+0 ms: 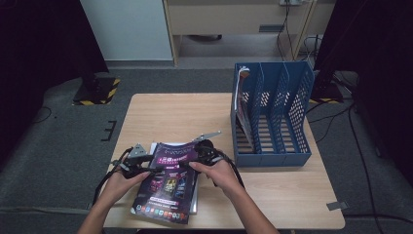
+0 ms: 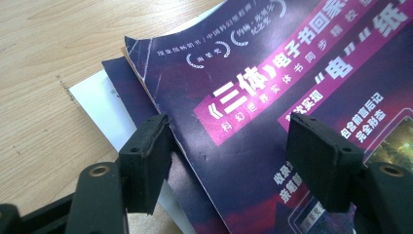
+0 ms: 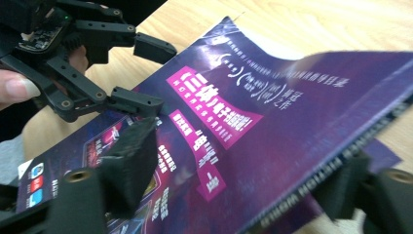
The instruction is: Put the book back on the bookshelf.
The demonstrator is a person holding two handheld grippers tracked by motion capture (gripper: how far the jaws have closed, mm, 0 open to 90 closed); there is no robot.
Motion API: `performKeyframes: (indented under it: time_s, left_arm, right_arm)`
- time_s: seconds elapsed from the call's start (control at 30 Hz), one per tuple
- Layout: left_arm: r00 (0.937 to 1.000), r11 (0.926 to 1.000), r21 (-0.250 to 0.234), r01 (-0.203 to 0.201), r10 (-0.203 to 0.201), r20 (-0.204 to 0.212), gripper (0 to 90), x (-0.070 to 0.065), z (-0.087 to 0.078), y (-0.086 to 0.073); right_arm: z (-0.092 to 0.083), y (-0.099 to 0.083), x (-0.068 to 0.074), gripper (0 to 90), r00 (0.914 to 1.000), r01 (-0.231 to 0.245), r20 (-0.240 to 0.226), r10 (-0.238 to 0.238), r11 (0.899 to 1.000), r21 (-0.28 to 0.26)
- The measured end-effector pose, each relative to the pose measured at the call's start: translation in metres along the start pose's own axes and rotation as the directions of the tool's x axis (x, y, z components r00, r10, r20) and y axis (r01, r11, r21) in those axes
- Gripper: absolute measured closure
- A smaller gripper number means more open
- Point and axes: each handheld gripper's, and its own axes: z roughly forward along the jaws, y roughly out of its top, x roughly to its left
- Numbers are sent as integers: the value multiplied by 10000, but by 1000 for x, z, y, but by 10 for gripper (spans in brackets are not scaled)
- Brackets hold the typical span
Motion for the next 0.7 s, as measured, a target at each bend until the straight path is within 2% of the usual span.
performKeyframes:
  time_s: [0.1,0.3,0.5,0.7]
  left_arm:
    - [10000,10000,-7,-23,23,-16,325,0,0,0]
    - [10000,10000,-11,-31,31,-17,325,0,0,0]
    - [9999,9999,-27,-105,105,-56,323,-1,0,0]
    - [9999,9999,-67,-122,122,-69,312,0,0,0]
  right_arm:
    - [6,-1,1,323,9999,134,40,-135,9997,180]
    - [9,-1,1,418,9999,89,131,-91,9999,131]
    - [6,3,3,604,9988,310,376,-317,9994,180]
    - [4,6,4,658,9989,259,396,-266,9995,189]
